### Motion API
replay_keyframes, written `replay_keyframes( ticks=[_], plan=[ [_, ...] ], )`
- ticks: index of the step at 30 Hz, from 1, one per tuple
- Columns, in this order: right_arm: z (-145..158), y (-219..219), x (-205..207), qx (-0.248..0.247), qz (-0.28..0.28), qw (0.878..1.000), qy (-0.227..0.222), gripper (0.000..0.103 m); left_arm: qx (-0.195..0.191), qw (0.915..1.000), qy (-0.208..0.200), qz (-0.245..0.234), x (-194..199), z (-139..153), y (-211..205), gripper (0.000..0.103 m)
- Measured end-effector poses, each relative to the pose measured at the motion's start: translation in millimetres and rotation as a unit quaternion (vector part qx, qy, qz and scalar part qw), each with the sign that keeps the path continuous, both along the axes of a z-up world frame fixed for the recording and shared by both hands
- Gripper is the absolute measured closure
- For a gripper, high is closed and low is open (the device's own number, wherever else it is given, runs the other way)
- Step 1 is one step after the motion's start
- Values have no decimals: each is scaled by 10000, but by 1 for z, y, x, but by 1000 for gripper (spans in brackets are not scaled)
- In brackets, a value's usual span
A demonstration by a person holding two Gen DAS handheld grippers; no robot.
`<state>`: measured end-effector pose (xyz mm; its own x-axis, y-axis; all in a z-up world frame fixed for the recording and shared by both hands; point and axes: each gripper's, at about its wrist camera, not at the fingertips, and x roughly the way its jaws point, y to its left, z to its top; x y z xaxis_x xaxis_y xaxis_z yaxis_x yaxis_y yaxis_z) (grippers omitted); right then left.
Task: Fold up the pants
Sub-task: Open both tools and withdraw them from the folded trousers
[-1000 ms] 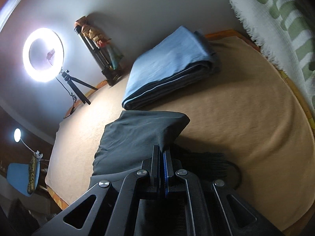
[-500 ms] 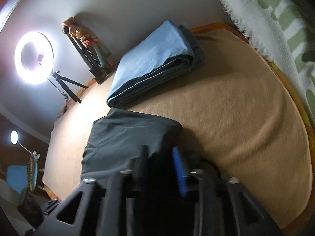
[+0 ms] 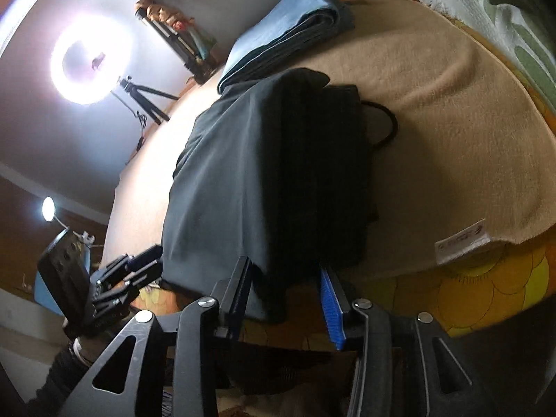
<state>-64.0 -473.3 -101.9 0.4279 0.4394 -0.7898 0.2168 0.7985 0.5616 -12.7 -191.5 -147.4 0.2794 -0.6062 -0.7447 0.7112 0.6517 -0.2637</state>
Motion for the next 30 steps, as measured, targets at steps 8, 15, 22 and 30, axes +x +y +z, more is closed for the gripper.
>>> replay_keyframes(
  ticks=[8, 15, 22, 30],
  plan=[
    [49, -1, -4, -562, 380, 9974, -248, 103, -167, 9998, 60, -42, -11, 15, 18, 68],
    [24, -26, -3, -952, 217, 9940, 503, 91, -294, 9966, 548, 535, 10, 0, 39, 68],
    [81, -20, 18, -1306, 225, 9906, -353, 66, -523, 9927, 829, 701, 22, -8, 26, 68],
    [120, 62, 133, -1365, 1590, 9699, -1237, 63, -647, 9910, 986, 639, 17, -17, 15, 68]
  ],
)
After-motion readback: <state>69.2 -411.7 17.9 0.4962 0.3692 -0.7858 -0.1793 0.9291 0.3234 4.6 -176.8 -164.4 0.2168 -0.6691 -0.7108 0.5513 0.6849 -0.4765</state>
